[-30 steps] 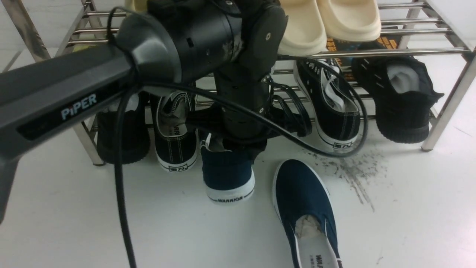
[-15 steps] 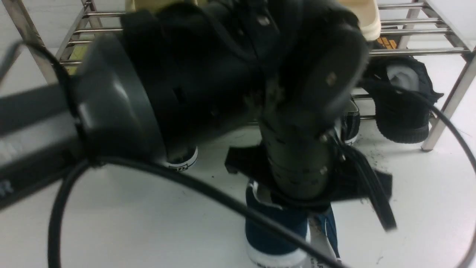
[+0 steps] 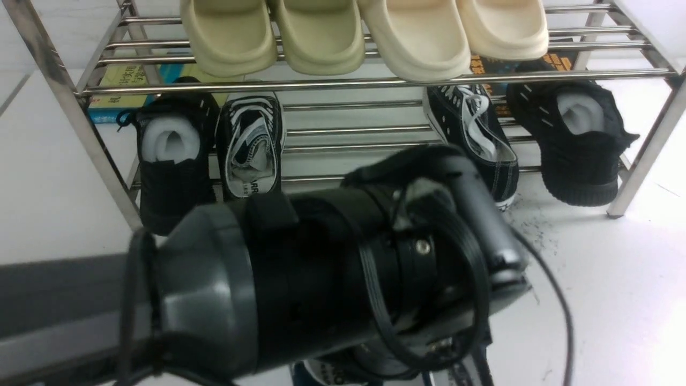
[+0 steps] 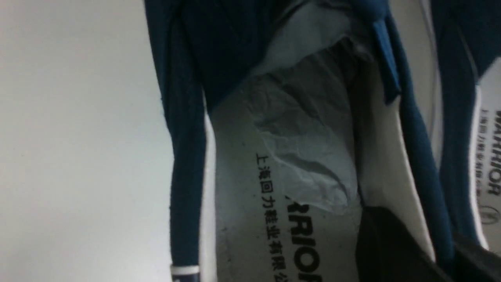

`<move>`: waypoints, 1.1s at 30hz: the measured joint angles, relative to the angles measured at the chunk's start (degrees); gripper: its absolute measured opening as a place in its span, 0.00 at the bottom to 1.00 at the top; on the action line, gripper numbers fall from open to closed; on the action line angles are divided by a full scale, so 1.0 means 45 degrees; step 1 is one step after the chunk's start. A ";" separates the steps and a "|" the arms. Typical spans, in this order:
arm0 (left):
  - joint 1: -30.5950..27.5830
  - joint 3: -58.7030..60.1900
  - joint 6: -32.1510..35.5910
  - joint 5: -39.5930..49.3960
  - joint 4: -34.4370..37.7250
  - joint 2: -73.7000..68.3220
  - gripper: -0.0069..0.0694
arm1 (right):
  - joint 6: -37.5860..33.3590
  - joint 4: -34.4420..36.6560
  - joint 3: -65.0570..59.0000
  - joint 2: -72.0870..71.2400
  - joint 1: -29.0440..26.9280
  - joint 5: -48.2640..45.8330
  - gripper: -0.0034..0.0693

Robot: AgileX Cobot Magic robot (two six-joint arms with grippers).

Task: Take the shoes off the shelf with your hand on the white table.
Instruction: 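Set the held shoe down on the floor in front of the rack with the left gripper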

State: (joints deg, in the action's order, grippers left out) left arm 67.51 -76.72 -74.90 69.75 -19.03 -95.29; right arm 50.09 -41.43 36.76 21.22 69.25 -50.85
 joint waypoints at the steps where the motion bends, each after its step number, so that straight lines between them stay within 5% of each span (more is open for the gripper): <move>1: 0.0000 0.0206 -0.0295 -0.0071 -0.0001 0.0000 0.13 | 0.0000 -0.0045 0.0000 0.0000 0.0000 0.0000 0.16; 13: 0.0030 0.1004 -0.1198 -0.2774 -0.0406 -0.0742 0.14 | 0.0014 -0.0082 0.0000 0.0000 0.0000 0.0191 0.18; 33: 0.0030 0.1004 0.0002 -0.3607 -0.1252 -0.1447 0.23 | 0.0323 -0.0068 0.0000 0.0000 0.0000 0.0196 0.20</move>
State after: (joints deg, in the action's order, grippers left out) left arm 67.64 -72.20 -74.90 53.52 -24.66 -101.80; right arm 51.55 -41.73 36.76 21.22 69.25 -49.97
